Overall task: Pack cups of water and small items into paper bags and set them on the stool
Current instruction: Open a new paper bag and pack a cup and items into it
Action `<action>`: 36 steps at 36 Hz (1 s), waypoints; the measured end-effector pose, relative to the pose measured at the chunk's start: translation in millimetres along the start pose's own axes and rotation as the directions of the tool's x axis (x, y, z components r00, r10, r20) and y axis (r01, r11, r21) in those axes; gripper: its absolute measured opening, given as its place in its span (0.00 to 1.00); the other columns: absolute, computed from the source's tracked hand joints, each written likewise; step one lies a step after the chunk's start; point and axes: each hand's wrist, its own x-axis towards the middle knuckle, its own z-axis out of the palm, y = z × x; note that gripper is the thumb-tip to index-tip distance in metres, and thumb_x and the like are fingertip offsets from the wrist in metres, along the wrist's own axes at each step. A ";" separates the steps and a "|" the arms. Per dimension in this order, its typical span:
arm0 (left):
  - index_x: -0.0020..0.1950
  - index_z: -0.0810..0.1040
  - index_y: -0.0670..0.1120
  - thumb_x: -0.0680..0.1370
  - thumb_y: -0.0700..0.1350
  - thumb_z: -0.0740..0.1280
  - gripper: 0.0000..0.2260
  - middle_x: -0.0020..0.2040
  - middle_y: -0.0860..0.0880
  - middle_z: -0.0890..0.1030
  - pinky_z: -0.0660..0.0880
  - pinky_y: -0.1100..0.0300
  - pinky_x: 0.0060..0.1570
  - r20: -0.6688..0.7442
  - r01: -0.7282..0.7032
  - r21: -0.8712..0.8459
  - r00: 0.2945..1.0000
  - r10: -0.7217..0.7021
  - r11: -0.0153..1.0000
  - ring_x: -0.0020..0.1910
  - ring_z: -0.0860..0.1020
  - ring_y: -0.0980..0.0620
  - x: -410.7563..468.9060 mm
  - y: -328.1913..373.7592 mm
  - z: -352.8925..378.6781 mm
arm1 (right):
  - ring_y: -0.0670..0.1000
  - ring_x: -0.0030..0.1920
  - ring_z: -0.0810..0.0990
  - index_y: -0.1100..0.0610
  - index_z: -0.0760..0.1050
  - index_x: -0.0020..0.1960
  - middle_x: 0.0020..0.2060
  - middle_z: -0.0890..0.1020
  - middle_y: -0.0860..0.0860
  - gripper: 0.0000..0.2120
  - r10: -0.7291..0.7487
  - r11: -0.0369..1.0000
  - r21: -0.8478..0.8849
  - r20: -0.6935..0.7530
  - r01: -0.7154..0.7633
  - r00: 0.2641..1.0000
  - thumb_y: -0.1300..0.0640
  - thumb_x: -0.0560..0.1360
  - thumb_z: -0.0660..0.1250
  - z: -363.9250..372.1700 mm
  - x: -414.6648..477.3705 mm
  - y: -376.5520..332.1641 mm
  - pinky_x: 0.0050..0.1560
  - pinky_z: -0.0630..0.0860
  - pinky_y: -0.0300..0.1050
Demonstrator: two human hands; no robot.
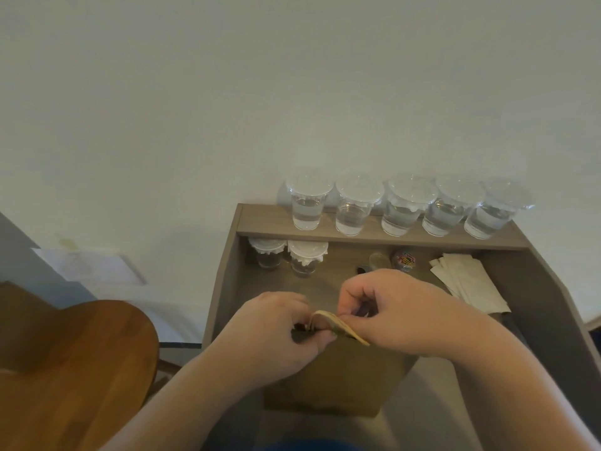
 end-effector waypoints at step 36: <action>0.44 0.83 0.62 0.77 0.62 0.71 0.07 0.40 0.62 0.80 0.81 0.59 0.49 0.002 0.033 -0.069 0.999 -0.033 0.997 0.44 0.79 0.61 1.6 6.1 -0.2 | 0.34 0.44 0.79 0.45 0.81 0.44 0.40 0.83 0.40 0.08 -0.001 0.986 -0.167 -0.043 -0.006 0.999 0.43 0.77 0.73 -0.9 -1.4 -4.6 0.38 0.71 0.27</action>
